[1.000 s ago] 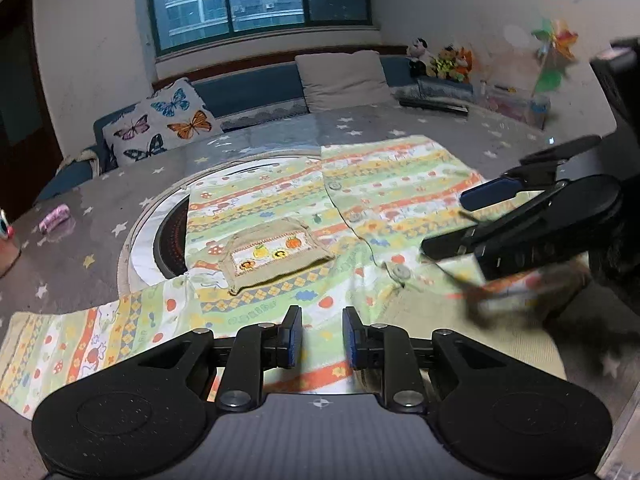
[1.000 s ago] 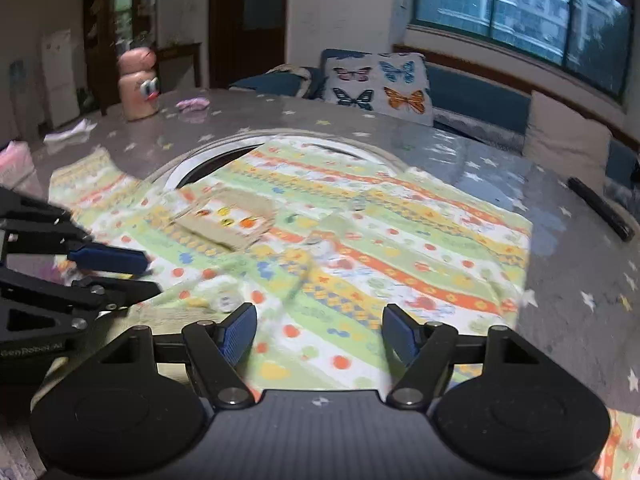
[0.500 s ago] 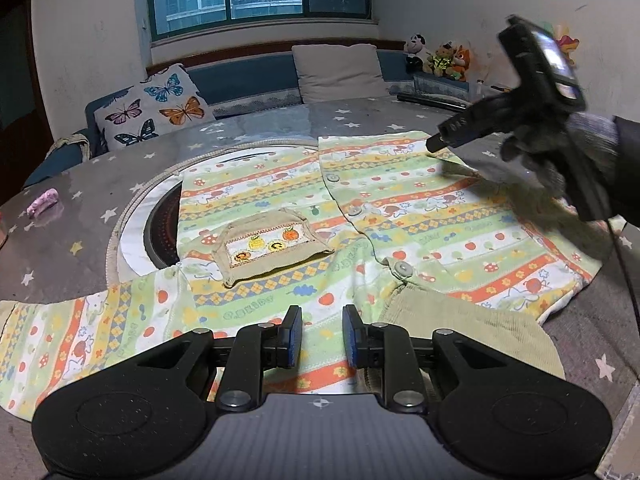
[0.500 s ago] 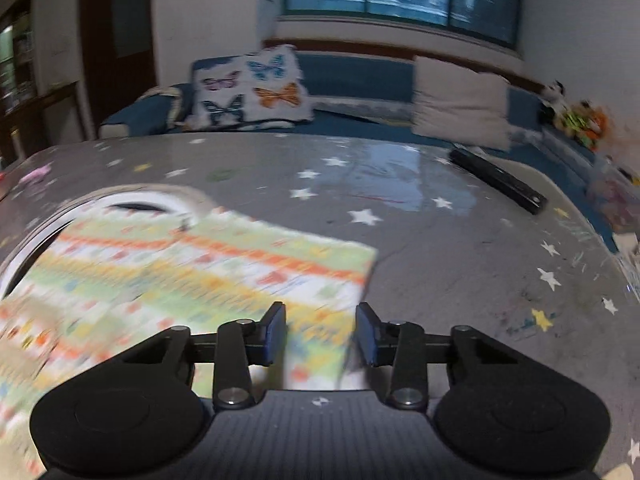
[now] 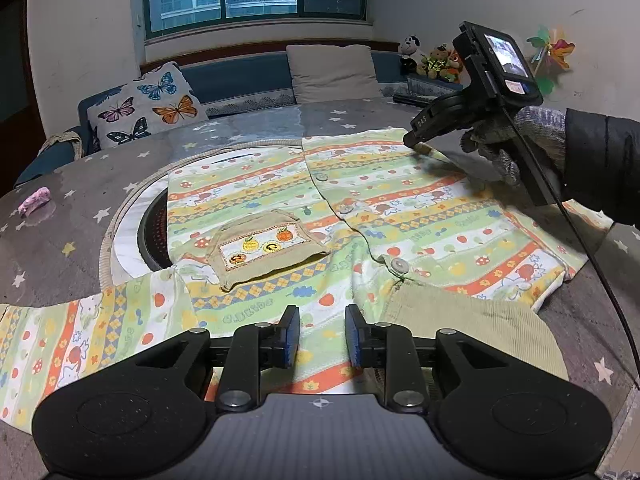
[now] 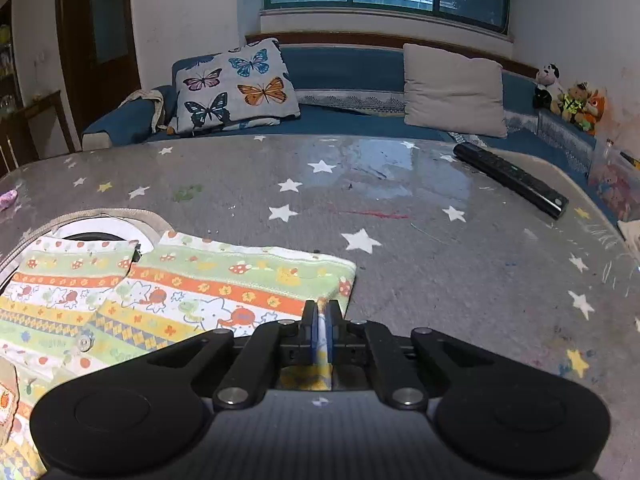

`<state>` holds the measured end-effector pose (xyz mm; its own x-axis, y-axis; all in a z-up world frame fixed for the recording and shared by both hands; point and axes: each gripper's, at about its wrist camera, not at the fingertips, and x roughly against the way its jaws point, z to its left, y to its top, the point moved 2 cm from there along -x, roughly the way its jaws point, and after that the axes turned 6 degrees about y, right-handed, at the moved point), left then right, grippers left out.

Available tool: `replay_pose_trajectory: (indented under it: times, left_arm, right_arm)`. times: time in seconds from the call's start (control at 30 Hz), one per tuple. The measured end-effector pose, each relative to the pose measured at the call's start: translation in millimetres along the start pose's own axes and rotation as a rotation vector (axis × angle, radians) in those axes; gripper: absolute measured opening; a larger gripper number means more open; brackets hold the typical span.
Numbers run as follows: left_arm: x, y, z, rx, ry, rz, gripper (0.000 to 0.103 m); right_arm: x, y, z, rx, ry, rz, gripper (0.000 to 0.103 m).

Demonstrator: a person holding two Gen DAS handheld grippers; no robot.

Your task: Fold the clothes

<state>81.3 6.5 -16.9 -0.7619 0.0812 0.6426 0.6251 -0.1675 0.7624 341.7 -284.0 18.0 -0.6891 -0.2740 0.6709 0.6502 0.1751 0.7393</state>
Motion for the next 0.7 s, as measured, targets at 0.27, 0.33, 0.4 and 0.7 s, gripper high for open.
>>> replay_pose_trajectory:
  times: [0.27,0.33,0.4,0.7]
  left_arm:
    - [3.5,1.9,2.6,0.032,0.024,0.007,0.035]
    - [4.8,1.5,5.1,0.046,0.035,0.010,0.037]
    - [5.6,0.6,7.1,0.052,0.049,0.013,0.038]
    - [10.7,-7.4,12.3,0.055,0.088,0.011,0.044]
  right_arm:
    - [48.8,-15.7,25.5,0.102,0.092,0.025,0.024]
    - [62.2,-29.8,38.1,0.134,0.131,0.046,0.035]
    - [74.8,-45.3,51.5,0.168,0.170,0.063,0.040]
    - [134.9,-115.3,94.9,0.304,0.243,0.045,0.054]
